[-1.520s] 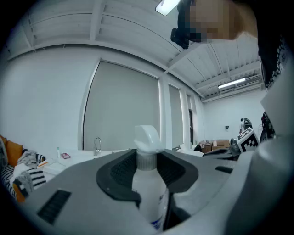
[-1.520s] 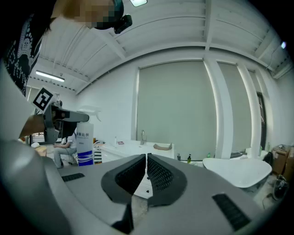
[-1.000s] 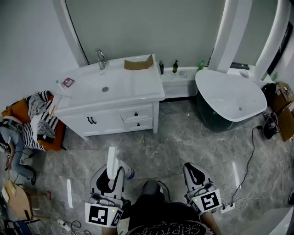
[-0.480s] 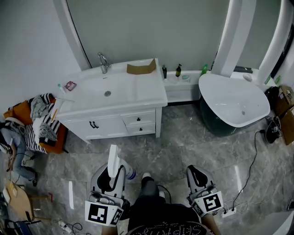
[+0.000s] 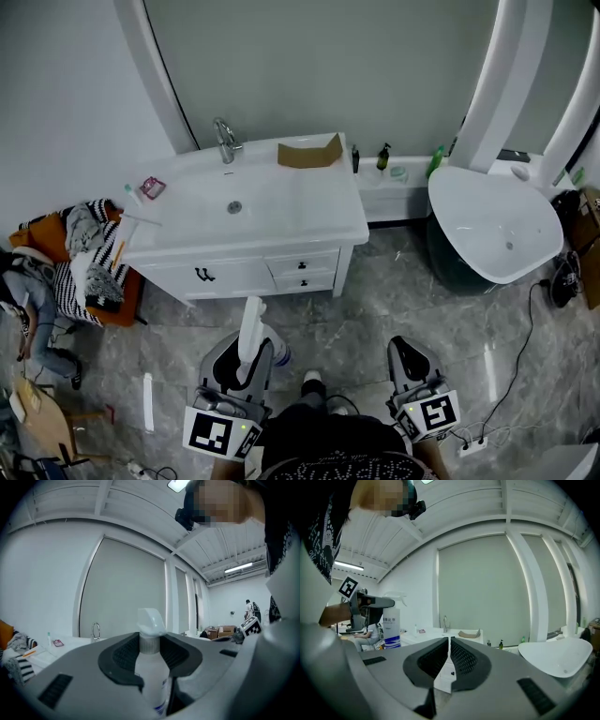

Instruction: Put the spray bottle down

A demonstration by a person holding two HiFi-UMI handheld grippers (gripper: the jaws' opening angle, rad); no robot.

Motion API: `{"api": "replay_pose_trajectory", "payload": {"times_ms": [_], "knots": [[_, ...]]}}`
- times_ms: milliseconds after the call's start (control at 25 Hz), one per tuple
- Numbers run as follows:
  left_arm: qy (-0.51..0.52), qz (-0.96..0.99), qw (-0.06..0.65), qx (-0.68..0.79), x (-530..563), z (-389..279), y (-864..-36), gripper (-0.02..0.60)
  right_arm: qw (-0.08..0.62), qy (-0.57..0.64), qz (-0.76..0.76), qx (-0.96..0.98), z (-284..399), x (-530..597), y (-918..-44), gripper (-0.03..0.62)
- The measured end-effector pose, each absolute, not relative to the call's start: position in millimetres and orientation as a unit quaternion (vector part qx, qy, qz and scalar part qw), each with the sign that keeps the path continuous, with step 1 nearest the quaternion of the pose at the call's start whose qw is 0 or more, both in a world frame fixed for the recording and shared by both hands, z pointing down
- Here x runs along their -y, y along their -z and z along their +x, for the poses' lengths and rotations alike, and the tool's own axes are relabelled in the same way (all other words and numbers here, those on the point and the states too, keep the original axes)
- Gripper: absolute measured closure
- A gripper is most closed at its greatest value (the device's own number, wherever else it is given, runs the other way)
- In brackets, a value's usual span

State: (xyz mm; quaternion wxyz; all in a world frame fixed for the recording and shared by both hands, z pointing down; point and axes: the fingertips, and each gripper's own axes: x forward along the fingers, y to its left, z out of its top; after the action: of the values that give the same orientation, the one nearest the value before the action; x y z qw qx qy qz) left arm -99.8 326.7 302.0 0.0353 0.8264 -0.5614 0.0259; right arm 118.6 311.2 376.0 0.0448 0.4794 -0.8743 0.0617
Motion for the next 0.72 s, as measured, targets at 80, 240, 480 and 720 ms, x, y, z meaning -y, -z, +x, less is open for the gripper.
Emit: {"api": "replay_pose_trajectory", "payload": {"times_ms": [80, 240, 480, 720], "knots": [[-0.027, 0.831, 0.034, 0.555, -311, -109, -299, 0.446, 0.041, -0.058, 0.481, 0.874, 107, -296, -371, 0.566], [-0.025, 0.837, 0.032, 0.546, -287, -123, -298, 0.446, 0.04, -0.054, 0.489, 0.869, 92, -277, -371, 0.566], [-0.03, 0.84, 0.035, 0.54, -261, -133, -305, 0.446, 0.044, -0.063, 0.496, 0.865, 85, -263, -385, 0.566], [-0.035, 0.843, 0.045, 0.535, -239, -131, -309, 0.446, 0.034, -0.065, 0.494, 0.866, 84, -238, -383, 0.566]]}}
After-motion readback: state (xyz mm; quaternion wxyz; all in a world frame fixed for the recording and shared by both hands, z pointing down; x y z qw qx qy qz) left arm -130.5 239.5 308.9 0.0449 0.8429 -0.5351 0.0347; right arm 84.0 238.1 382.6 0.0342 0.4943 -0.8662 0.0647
